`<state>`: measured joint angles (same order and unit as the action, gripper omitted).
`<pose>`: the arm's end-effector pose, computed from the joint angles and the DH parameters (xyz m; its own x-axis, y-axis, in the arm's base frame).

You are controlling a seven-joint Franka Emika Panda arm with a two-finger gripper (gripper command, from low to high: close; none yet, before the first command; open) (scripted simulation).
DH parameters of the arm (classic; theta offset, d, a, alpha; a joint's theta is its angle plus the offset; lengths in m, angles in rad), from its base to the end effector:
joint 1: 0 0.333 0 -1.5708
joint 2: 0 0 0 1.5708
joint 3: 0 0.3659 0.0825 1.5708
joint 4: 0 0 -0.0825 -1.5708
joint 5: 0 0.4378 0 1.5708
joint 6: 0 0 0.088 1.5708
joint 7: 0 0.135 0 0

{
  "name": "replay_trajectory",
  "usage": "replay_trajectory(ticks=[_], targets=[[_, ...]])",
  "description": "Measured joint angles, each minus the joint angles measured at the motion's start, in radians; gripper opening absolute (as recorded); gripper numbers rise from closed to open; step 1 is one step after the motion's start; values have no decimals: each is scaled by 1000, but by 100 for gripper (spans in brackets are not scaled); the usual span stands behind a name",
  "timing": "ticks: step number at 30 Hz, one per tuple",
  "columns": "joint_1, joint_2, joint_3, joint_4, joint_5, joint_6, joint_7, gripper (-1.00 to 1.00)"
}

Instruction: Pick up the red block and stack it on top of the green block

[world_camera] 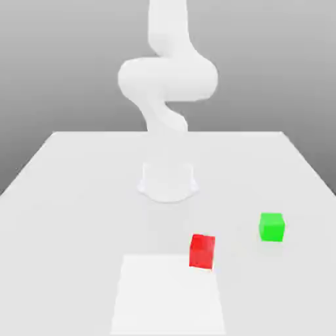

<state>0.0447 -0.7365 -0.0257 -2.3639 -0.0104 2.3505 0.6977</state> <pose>0.4125 0.0043 0.6740 0.5914 -0.6306 0.5026 -0.4615 -0.7758 -0.4303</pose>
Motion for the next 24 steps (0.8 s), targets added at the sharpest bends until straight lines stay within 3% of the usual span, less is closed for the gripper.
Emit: replay_trajectory(ticks=[20,24], targets=[[321,563,-145,-549,-56,442,-914,0],[352,693,-146,-576,-14,551,-1014,0]])
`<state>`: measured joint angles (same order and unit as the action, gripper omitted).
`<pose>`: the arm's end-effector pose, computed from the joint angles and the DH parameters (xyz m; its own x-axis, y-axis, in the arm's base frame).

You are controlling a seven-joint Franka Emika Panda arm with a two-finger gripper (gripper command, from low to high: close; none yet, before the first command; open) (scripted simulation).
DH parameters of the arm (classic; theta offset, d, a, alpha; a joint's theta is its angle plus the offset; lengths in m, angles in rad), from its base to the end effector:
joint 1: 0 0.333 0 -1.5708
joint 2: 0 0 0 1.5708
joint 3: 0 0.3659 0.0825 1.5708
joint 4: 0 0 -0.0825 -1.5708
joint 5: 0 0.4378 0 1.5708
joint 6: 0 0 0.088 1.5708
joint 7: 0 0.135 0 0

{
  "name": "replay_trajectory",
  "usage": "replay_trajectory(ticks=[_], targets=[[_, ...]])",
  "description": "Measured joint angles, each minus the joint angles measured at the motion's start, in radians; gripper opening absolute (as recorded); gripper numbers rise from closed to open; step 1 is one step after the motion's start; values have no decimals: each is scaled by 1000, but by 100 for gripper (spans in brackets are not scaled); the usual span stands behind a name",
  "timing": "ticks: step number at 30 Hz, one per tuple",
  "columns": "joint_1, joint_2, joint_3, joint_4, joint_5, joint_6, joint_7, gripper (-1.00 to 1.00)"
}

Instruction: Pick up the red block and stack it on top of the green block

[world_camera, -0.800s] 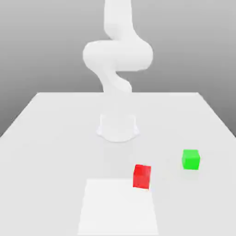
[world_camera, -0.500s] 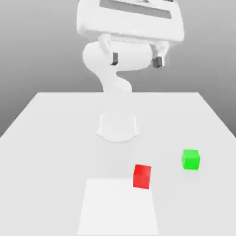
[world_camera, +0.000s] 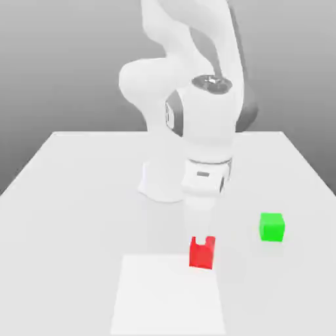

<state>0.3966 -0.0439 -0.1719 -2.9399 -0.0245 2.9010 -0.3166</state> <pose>0.3322 0.0786 0.1628 0.8445 0.5356 0.0047 0.5356 -0.8445 -0.0001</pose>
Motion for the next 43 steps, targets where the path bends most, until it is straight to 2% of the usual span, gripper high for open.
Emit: replay_trajectory(ticks=[5,6,13,21,32,34,40,41,43], targets=[[-66,180,102,22,133,152,-99,0],[-85,208,124,26,143,177,-106,-100],[-90,211,129,26,143,177,-105,-100],[-98,-51,98,-11,4,-46,-7,-100],[306,-203,275,0,88,-209,-395,-100],[353,-181,296,4,91,-191,-437,-100],[346,20,307,13,32,0,-410,-100],[344,48,304,14,20,27,-402,100],[335,48,304,14,20,27,-402,100]])
